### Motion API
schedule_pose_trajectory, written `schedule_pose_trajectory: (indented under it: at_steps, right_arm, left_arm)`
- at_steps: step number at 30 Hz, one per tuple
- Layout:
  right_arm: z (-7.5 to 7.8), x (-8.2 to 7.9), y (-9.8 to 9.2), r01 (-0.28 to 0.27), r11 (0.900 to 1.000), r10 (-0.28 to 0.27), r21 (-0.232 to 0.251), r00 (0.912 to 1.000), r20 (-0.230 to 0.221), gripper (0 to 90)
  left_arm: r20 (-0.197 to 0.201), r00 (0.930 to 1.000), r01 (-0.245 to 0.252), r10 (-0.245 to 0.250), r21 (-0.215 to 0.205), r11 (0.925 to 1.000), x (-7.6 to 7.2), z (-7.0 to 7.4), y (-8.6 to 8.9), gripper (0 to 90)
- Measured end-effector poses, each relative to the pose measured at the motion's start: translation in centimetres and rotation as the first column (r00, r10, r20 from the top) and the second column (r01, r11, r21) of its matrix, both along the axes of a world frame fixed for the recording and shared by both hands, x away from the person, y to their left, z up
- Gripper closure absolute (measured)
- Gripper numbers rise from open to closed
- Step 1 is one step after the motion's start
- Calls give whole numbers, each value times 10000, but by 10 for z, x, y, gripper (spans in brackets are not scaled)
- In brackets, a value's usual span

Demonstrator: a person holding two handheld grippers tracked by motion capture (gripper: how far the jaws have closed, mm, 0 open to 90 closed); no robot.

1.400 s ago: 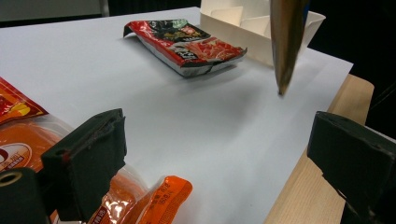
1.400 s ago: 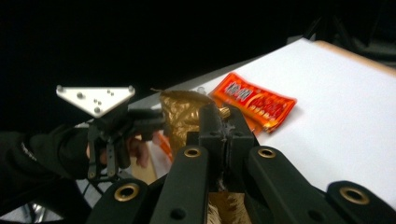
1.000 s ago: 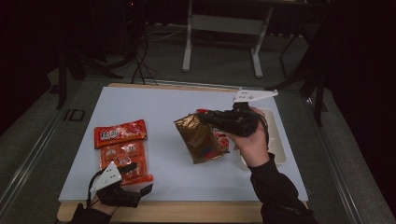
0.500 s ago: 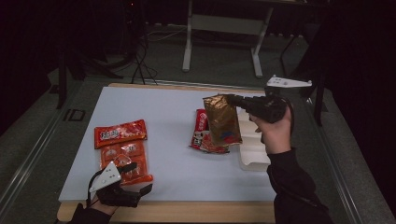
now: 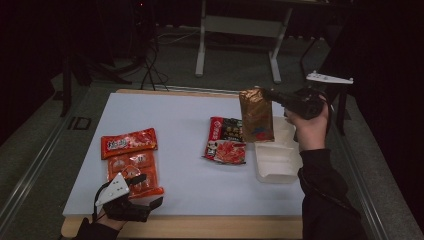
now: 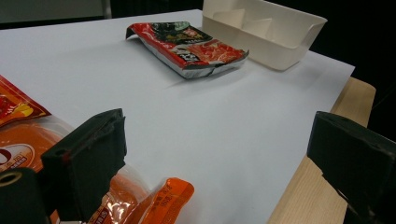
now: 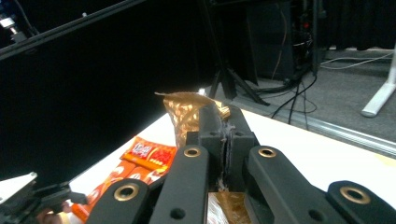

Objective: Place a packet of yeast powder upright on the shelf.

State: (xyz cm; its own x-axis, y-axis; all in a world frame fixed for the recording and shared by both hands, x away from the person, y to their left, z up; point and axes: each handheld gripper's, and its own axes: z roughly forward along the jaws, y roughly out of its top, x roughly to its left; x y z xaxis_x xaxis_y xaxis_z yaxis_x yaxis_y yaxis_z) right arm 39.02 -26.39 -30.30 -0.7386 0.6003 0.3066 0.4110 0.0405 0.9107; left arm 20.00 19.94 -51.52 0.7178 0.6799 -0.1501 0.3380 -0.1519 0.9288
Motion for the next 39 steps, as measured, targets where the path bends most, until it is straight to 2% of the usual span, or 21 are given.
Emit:
schedule_pose_trajectory:
  at_steps: [10, 11, 12, 15, 17, 20, 23, 25, 27, 31, 35, 37, 39]
  right_arm:
    - [-8, 22, -26, 883, 9958, -882, -225, 9961, 27, 882]
    - [-9, 24, -27, 906, 9954, -903, -307, 9958, 138, 881]
    - [-10, 25, -29, 1035, 9929, -1015, -591, 9942, 360, 881]
    - [-15, 31, -33, 1278, 9893, -1239, -704, 9907, 563, 880]
    - [-20, 37, -37, 1429, 9881, -1399, -569, 9887, 535, 880]
    - [-23, 41, -40, 1450, 9883, -1420, -479, 9879, 617, 879]
    - [-30, 48, -43, 1545, 9858, -1489, -659, 9854, 827, 875]
    - [-33, 53, -45, 1402, 9885, -1352, -562, 9873, 837, 875]
    - [-36, 58, -46, 1357, 9892, -1291, -557, 9856, 1089, 875]
    - [-41, 65, -47, 1496, 9867, -1403, -633, 9813, 1318, 872]
    - [-47, 72, -49, 1583, 9865, -1518, -409, 9797, 1312, 861]
    - [-49, 74, -49, 1664, 9850, -1594, -450, 9787, 1297, 860]
    - [-58, 78, -51, 1832, 9815, -1747, -553, 9758, 1316, 865]
  left_arm:
    - [-16, 10000, 7, -7, -4, 10000, 0, 0, 0, 52]
    - [-15, 10000, 15, -15, -1, 10000, 0, 0, 0, 52]
    - [-18, 10000, 21, -21, 1, 10000, 0, 0, 0, 52]
    - [-40, 10000, 21, -21, -17, 10000, 0, 0, 0, 52]
    - [-58, 10000, 13, -13, -26, 10000, 0, -1, 0, 52]
    - [-68, 10000, 4, -4, -17, 10000, 0, -1, 0, 52]
    - [-72, 10000, 12, -12, 3, 10000, 0, -1, 0, 52]
    - [-82, 10000, 7, -7, -16, 10000, 0, -1, 1, 52]
    - [-95, 10000, -3, 3, -3, 10000, 0, -1, 1, 52]
    - [-100, 9999, -48, 47, -17, 10000, 0, -2, 2, 52]
    - [-119, 9999, -75, 74, -38, 10000, -1, -2, 2, 52]
    - [-129, 9999, -73, 72, -57, 10000, -1, -2, 2, 52]
    - [-149, 9999, -80, 79, -62, 9999, -1, -2, 3, 51]
